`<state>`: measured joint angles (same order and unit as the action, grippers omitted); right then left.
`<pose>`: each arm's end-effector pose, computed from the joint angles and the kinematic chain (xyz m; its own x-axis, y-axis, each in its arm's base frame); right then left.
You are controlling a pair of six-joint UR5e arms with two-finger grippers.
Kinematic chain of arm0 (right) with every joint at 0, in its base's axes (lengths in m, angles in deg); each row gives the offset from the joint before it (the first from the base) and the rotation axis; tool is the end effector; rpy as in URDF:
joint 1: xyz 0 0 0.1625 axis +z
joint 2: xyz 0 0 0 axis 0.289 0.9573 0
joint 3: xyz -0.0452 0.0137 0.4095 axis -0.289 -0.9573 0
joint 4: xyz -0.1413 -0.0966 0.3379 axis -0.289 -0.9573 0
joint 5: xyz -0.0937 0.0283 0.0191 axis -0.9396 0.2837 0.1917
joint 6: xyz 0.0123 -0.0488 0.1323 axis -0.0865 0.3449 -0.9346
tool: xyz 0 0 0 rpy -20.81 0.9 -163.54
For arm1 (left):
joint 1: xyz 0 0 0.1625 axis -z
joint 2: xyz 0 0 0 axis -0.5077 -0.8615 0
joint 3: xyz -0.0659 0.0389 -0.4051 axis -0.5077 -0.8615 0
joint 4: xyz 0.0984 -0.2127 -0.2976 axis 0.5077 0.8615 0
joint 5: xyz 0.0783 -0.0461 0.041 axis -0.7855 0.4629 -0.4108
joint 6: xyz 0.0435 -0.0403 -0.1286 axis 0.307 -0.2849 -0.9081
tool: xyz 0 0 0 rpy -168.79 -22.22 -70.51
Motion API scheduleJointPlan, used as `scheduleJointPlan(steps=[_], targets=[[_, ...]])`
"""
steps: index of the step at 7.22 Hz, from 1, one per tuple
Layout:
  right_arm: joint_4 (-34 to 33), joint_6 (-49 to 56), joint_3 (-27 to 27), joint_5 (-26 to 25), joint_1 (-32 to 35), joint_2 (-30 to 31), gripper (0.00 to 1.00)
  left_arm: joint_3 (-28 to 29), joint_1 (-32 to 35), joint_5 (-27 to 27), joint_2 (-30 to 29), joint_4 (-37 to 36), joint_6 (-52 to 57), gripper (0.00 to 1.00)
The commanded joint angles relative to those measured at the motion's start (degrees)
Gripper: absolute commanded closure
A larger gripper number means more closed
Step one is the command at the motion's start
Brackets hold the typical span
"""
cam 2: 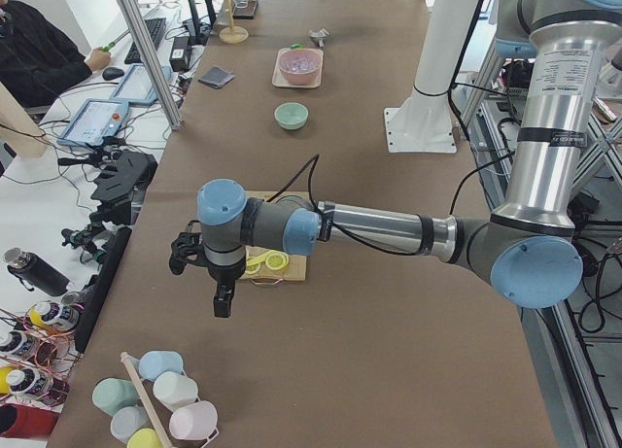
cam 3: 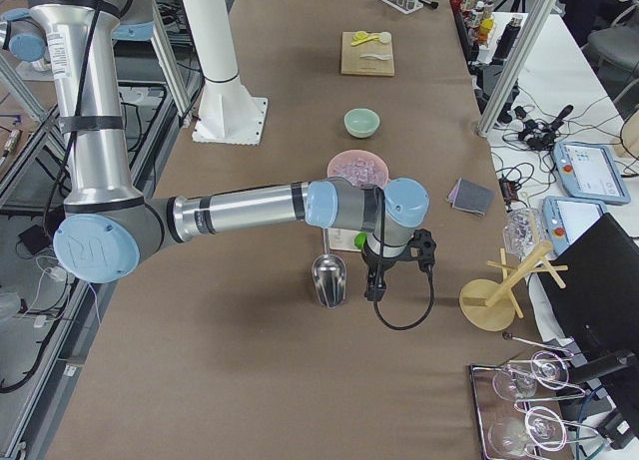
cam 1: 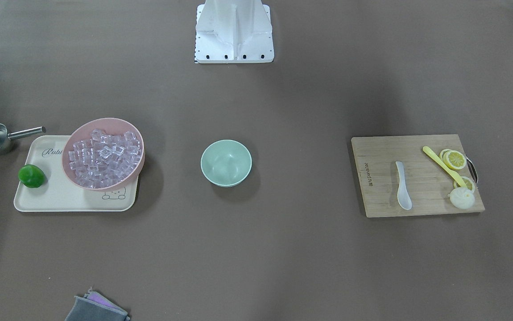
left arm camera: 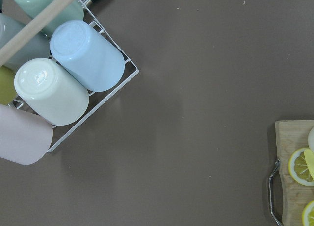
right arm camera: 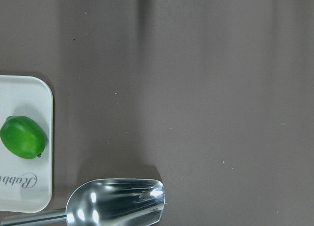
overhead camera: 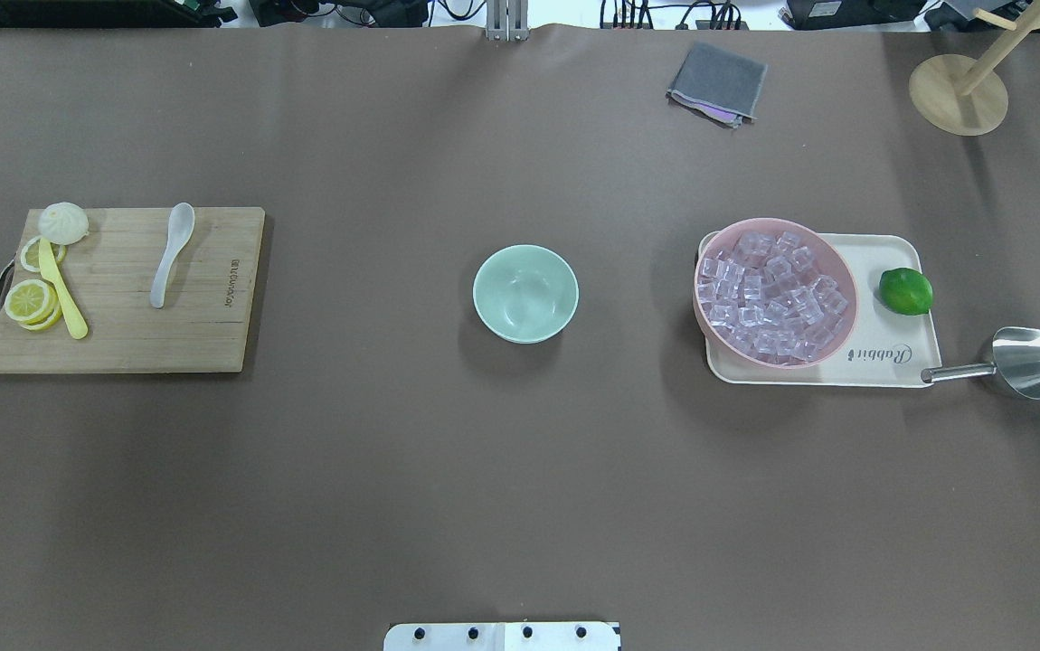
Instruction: Put spoon and ice into bowl
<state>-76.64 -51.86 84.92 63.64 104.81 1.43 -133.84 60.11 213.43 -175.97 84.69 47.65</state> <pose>0.0151 -0.4779 0.6103 0.6949 -0.0235 0.7187 0.0708 0.9968 -0.0359 -0.0506 -0.5172 0.6208 0.7782 0.0048 -0.6280 0.0879 0.9893 0.1165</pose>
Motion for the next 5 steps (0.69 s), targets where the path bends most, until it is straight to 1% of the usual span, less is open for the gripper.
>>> scheduleJointPlan(steps=[1,2,3,4,5], targets=[[0.12,-0.09,0.0,0.0,-0.03,-0.04,0.0,-0.76,0.0,0.1,-0.09,0.15,0.03,0.02],[0.03,-0.09,0.0,-0.08,-0.03,-0.13,0.0,-1.55,0.0,0.19,-0.44,0.23,-0.05,0.02],[0.03,-0.09,-0.09,-0.09,-0.2,-0.47,0.0,-0.6,-1.83,0.01,-1.92,1.19,-0.05,0.02],[0.03,-0.17,-0.09,-0.09,-0.47,-0.65,0.0,-1.81,-2.8,0.97,-1.5,4.42,-0.05,0.02],[0.03,-0.18,0.0,0.0,-0.64,-0.91,0.0,-1.38,-3.16,5.59,-1.41,10.28,-5.27,0.02]])
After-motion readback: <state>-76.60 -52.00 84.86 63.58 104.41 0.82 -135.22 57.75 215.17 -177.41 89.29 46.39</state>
